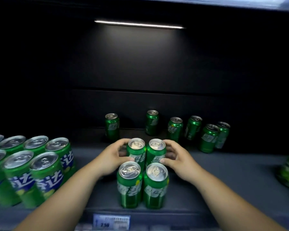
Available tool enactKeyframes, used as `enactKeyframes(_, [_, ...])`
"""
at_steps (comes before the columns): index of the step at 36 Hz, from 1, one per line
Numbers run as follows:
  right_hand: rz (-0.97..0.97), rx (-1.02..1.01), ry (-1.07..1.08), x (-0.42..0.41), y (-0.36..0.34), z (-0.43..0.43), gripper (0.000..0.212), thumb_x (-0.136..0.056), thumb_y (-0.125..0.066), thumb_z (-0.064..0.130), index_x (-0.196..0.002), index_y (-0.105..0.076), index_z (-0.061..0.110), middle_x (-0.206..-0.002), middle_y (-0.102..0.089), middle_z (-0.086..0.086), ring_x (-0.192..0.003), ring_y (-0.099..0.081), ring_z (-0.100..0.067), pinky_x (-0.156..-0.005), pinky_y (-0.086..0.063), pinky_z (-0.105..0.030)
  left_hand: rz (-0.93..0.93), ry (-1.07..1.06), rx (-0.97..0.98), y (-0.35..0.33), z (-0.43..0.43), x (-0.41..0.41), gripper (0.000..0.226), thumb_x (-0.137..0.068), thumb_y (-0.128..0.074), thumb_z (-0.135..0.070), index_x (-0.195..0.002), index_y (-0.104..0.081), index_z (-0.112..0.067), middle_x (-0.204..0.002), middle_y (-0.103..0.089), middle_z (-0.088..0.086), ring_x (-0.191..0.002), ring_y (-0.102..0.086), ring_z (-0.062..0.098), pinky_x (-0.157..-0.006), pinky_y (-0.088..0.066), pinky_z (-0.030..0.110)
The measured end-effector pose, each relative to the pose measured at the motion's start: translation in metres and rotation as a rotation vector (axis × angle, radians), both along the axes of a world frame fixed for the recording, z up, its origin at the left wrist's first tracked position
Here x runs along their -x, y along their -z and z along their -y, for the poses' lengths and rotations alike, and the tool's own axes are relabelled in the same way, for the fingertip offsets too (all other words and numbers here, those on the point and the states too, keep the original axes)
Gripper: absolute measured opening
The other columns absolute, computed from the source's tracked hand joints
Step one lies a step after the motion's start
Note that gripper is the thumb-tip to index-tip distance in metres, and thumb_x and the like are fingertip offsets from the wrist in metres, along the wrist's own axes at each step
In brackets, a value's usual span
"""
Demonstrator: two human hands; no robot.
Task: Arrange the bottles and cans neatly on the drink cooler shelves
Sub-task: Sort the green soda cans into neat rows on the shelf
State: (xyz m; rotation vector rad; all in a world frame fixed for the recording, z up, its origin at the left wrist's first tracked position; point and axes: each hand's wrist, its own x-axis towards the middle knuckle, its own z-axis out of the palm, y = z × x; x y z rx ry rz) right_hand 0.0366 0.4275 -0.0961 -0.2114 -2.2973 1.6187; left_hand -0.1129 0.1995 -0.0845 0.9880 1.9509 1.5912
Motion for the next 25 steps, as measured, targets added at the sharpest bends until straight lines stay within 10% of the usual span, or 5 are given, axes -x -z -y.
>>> enactKeyframes(16, [0.032, 0.114, 0.004, -0.008, -0.034, 0.028, 0.041, -0.08, -0.077, 0.027, -0.119, -0.064, 0.031, -0.118, -0.071, 0.002, -0.109, -0.066, -0.011, -0.096, -0.053, -0.03, 0.089, 0.178, 0.04, -0.023, 0.021, -0.016, 0.058, -0.081, -0.072, 0.005, -0.129, -0.059, -0.024, -0.128, -0.067, -0.005, -0.117, -0.064, 0.013, -0.091, -0.053, 0.028])
enactKeyframes(25, [0.052, 0.121, 0.003, -0.007, -0.038, 0.03, 0.026, -0.09, -0.074, 0.015, -0.113, -0.068, 0.023, -0.109, -0.073, -0.002, -0.097, -0.068, -0.014, -0.085, -0.055, -0.035, 0.307, 0.149, 0.048, -0.027, 0.019, -0.022, 0.051, -0.069, -0.055, -0.021, -0.117, -0.069, -0.03, -0.071, -0.056, -0.002, -0.062, -0.048, 0.005, -0.059, -0.044, 0.022])
